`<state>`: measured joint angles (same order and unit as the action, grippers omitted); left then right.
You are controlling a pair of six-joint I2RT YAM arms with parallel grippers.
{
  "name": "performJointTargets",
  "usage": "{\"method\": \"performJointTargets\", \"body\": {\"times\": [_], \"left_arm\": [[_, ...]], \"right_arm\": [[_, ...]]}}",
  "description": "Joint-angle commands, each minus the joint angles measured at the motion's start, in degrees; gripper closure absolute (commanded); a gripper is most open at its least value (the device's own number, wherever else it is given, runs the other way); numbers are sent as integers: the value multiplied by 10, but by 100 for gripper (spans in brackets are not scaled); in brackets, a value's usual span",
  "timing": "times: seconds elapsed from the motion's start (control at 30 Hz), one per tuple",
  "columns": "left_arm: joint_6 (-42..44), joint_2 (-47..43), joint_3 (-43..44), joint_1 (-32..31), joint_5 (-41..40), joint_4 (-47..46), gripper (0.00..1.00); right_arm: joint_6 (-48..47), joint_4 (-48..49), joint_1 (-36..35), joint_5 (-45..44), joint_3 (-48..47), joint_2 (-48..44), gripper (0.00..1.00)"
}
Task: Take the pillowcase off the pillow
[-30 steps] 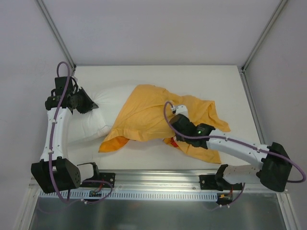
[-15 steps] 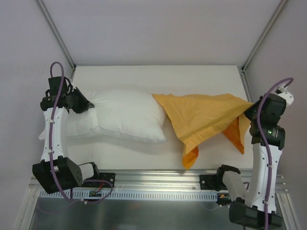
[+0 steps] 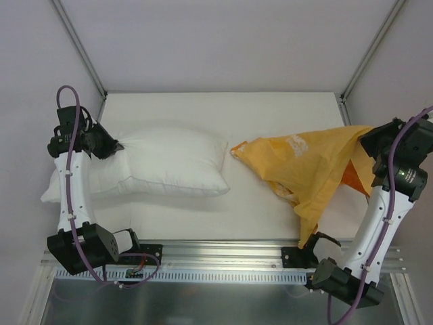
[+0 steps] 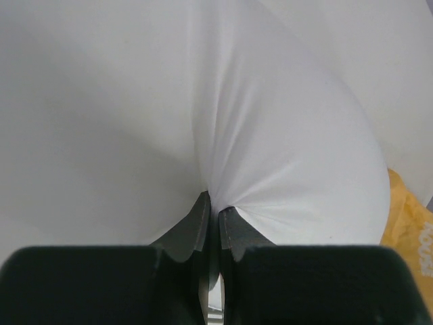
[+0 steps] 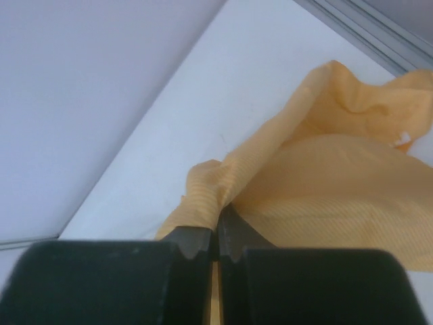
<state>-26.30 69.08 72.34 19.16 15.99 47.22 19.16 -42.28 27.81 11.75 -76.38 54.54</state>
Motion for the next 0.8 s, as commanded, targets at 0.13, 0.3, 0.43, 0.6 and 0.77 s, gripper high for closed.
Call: {"method": "performJointTargets", "body": {"times": [0.13, 0.3, 0.43, 0.6, 0.77], "left_arm": [[-73, 0, 115, -3, 12, -34, 100], [-131, 15, 176, -9, 11, -51, 100], [-135, 28, 184, -34, -2, -70, 100], [-140, 9, 60, -76, 1, -180, 100], [-113, 40, 11, -91, 75, -213, 33]], "right_arm": [[86, 133, -15, 36, -142, 43, 99], [96, 163, -35, 53, -171, 72, 99], [64, 180, -96, 27, -66, 58, 99], [25, 215, -250, -46, 57, 98, 99], [-5, 186, -305, -45, 56, 239, 55]]}}
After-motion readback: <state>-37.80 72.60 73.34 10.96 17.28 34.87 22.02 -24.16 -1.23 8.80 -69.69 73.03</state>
